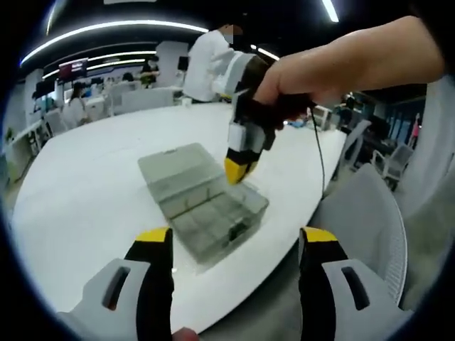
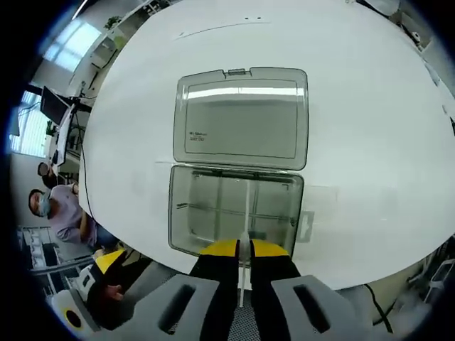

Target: Insert the divider into the dual guide fixture by aligning both edges with the guide slots and pushing it downward to the bottom, including one-sided entry, uneven engagement, binding, and posture correction.

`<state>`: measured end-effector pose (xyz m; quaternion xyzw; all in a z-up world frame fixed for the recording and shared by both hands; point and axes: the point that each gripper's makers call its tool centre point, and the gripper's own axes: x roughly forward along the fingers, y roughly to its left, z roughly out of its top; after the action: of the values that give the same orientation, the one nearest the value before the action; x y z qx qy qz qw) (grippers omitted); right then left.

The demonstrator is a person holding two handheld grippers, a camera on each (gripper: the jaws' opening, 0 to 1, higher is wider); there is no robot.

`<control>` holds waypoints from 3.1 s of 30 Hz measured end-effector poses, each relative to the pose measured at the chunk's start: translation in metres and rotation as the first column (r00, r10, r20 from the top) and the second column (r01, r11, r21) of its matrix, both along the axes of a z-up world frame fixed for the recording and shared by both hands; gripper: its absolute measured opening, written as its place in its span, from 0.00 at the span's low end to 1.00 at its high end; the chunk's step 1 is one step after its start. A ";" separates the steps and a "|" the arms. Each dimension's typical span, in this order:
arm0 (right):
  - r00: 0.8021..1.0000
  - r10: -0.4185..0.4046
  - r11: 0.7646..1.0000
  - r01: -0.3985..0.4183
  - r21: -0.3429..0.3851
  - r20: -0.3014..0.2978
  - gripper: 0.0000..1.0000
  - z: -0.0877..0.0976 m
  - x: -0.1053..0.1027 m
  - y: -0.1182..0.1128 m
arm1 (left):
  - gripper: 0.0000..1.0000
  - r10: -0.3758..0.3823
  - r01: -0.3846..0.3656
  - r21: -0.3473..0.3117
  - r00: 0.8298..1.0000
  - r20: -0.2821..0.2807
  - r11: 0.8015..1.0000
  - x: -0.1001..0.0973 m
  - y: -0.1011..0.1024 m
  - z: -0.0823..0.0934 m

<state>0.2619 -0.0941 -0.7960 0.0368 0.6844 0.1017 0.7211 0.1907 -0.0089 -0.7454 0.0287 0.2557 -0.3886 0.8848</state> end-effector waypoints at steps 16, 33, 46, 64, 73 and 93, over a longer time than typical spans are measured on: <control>0.999 -0.026 0.999 0.025 -0.022 -0.027 0.00 -0.015 0.006 -0.005 | 0.69 0.017 -0.017 -0.002 1.000 -0.018 1.000 0.004 0.004 -0.004; 0.997 -0.044 0.998 0.042 -0.047 -0.055 0.00 -0.026 0.007 -0.008 | 0.68 0.025 -0.025 0.002 0.999 -0.030 1.000 0.009 0.006 -0.009; 0.997 -0.049 0.997 0.045 -0.061 -0.065 0.00 -0.027 0.006 -0.009 | 0.67 0.030 -0.030 0.000 0.999 -0.029 1.000 0.012 0.008 -0.008; 0.995 -0.057 0.996 0.052 -0.067 -0.082 0.00 -0.024 0.003 -0.004 | 0.67 0.042 -0.042 -0.001 0.999 -0.026 0.999 0.012 0.013 -0.006; 0.995 -0.055 0.996 0.049 -0.070 -0.085 0.00 -0.029 0.006 -0.004 | 0.67 0.047 -0.047 0.001 0.999 -0.025 0.999 0.012 0.015 -0.006; 0.996 -0.022 0.996 0.016 -0.085 -0.081 0.00 -0.040 0.005 -0.004 | 0.66 0.058 -0.058 0.001 0.998 -0.026 0.998 0.013 0.017 -0.006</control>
<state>0.2672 -0.0979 -0.8356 0.0170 0.7165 0.0643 0.6944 0.2033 0.0082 -0.7515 0.0165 0.2680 -0.3632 0.8922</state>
